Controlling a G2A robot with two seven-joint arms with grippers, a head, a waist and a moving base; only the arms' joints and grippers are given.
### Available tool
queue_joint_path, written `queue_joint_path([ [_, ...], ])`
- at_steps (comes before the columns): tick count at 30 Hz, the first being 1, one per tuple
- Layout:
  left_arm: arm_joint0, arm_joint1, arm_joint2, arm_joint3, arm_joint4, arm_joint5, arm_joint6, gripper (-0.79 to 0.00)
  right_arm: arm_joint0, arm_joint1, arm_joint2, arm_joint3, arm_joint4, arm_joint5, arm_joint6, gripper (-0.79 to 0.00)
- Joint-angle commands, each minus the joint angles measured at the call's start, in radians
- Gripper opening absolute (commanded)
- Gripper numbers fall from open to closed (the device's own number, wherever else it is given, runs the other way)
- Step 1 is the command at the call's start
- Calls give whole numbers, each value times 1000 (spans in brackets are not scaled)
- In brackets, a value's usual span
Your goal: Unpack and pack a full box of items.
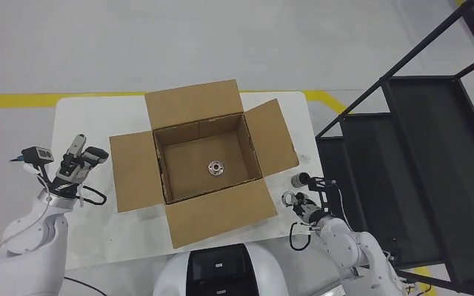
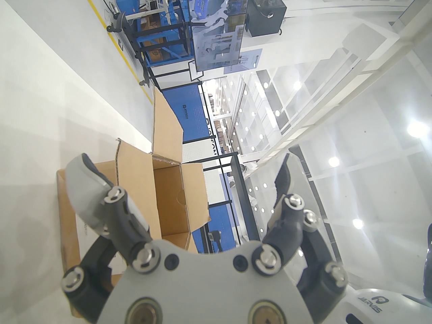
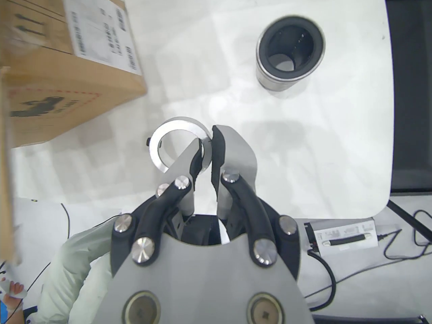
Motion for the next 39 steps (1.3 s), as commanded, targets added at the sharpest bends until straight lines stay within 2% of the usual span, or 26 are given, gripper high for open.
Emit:
queue_joint_path([
  [1,0,0,0,0,0,0,0,0,-45,3,38,-55,60,-55,-10,-785],
  [8,0,0,0,0,0,0,0,0,-156,10,135,-232,173,-183,-49,-785],
  [13,0,0,0,0,0,0,0,0,-118,15,64,-308,111,-176,0,-785],
  [21,0,0,0,0,0,0,0,0,134,7,-204,-280,-19,1,90,-785],
  [31,0,0,0,0,0,0,0,0,544,-43,-558,-10,-148,304,177,-785],
  [32,0,0,0,0,0,0,0,0,571,-50,-585,16,-149,328,181,-714],
  [33,0,0,0,0,0,0,0,0,596,-56,-608,40,-150,346,183,-428],
  [34,0,0,0,0,0,0,0,0,617,-61,-627,60,-144,361,182,0],
  [39,0,0,0,0,0,0,0,0,638,-72,-650,87,-110,379,158,0],
])
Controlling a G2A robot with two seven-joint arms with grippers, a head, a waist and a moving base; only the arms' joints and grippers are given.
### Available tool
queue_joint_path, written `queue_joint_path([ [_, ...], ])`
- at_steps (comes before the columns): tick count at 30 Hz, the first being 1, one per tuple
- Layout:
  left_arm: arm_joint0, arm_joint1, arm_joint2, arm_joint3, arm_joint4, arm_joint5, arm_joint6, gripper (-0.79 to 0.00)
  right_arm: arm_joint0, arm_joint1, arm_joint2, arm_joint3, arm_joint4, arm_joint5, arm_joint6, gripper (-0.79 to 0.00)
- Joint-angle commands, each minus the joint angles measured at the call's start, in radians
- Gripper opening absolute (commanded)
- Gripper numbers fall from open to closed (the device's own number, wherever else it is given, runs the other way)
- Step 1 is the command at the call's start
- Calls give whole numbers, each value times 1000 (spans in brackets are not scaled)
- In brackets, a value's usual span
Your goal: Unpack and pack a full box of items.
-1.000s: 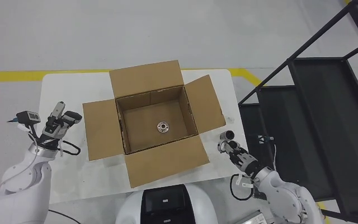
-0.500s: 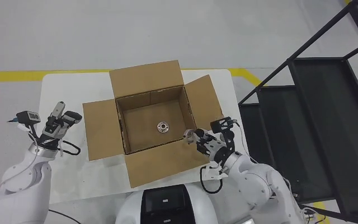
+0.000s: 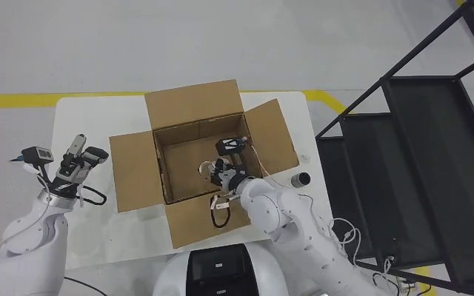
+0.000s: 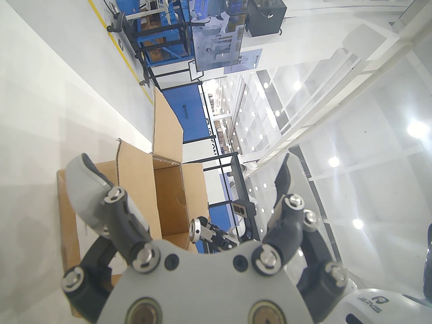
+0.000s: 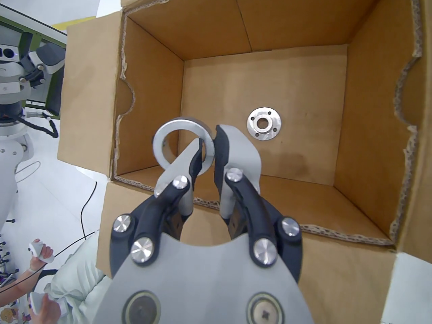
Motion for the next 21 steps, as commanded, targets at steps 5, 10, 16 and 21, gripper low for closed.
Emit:
queue_joint_path([
  [5,0,0,0,0,0,0,0,0,-123,23,111,-107,60,-83,-19,0],
  [10,0,0,0,0,0,0,0,0,-333,58,308,-250,118,-234,-61,0],
  [16,0,0,0,0,0,0,0,0,-580,84,554,-349,194,-379,-146,0],
  [21,0,0,0,0,0,0,0,0,-700,94,691,-347,197,-417,-172,0],
])
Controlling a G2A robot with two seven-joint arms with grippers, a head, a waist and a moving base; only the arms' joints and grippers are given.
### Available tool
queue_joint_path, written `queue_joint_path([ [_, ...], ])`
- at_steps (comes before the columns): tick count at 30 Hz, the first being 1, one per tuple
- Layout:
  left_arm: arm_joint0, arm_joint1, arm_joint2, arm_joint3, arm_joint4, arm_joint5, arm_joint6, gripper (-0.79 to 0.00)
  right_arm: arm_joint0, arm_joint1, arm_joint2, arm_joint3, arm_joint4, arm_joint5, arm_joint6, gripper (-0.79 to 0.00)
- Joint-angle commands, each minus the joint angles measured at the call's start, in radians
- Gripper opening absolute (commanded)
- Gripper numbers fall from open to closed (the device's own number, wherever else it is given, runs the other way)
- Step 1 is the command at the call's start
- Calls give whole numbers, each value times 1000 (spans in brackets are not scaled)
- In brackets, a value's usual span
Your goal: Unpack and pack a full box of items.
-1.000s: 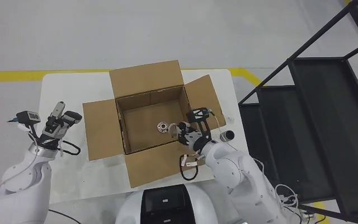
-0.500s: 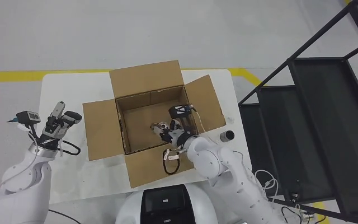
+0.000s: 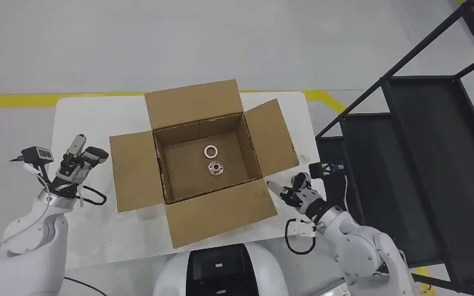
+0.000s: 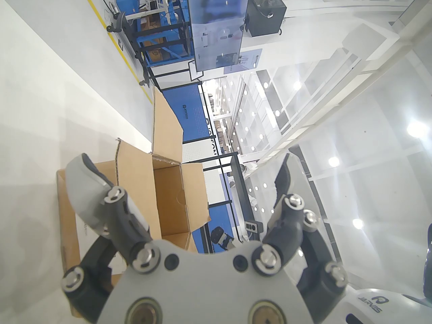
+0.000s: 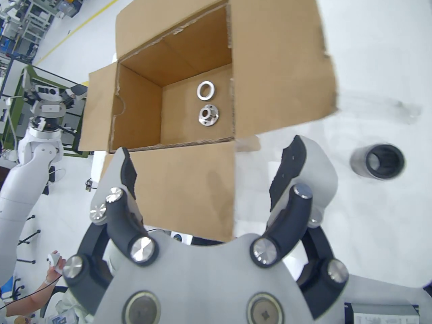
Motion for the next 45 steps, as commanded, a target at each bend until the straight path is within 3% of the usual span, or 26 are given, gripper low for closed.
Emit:
queue_joint_path([
  [1,0,0,0,0,0,0,0,0,-29,3,40,15,-12,-5,7,0],
  [7,0,0,0,0,0,0,0,0,-3,8,59,128,-79,49,15,0],
  [18,0,0,0,0,0,0,0,0,305,-7,-78,465,-100,307,55,0],
  [28,0,0,0,0,0,0,0,0,446,-17,-146,626,-134,430,45,0],
  [29,0,0,0,0,0,0,0,0,450,-17,-151,632,-136,434,46,-89],
  [30,0,0,0,0,0,0,0,0,452,-18,-153,636,-137,439,46,-302],
  [32,0,0,0,0,0,0,0,0,455,-18,-158,642,-148,448,45,-597],
  [33,0,0,0,0,0,0,0,0,456,-18,-159,644,-148,450,45,-785],
  [45,0,0,0,0,0,0,0,0,466,-20,-185,659,-191,490,30,-785],
])
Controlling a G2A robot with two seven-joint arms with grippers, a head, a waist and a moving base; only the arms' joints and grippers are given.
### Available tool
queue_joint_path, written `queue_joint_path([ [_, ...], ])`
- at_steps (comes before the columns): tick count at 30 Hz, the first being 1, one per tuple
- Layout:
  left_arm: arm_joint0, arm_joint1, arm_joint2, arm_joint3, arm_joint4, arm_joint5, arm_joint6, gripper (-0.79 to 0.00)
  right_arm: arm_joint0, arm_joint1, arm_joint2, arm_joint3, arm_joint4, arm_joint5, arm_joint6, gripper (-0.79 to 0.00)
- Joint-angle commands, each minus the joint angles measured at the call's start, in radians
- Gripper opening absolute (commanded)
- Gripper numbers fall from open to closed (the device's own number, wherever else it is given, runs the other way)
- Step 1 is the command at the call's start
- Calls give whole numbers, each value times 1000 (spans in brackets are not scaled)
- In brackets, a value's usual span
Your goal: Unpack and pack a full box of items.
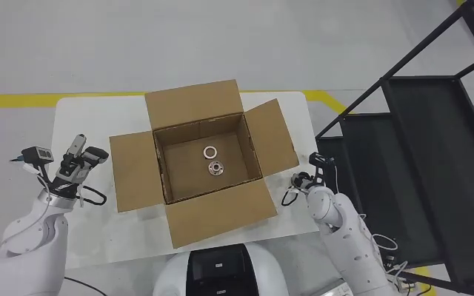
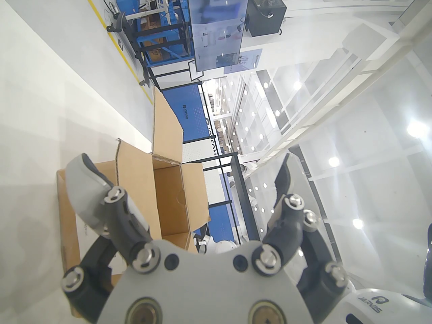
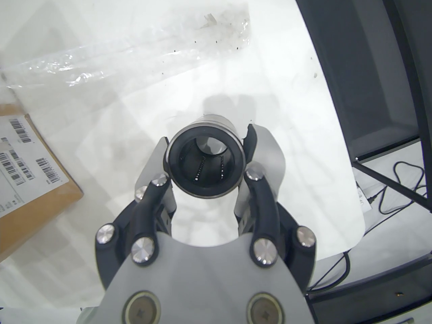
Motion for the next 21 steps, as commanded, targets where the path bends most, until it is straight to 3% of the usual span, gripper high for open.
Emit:
queue_joint_path([
  [1,0,0,0,0,0,0,0,0,-5,0,-4,-12,0,0,1,-785],
  [7,0,0,0,0,0,0,0,0,-81,6,19,-124,-24,-34,-7,-785],
  [12,0,0,0,0,0,0,0,0,-220,18,87,-324,-44,-71,-1,-785],
  [16,0,0,0,0,0,0,0,0,-357,20,157,-518,-8,-100,-71,-785],
  [21,0,0,0,0,0,0,0,0,-489,19,211,-685,71,-218,-181,-785],
])
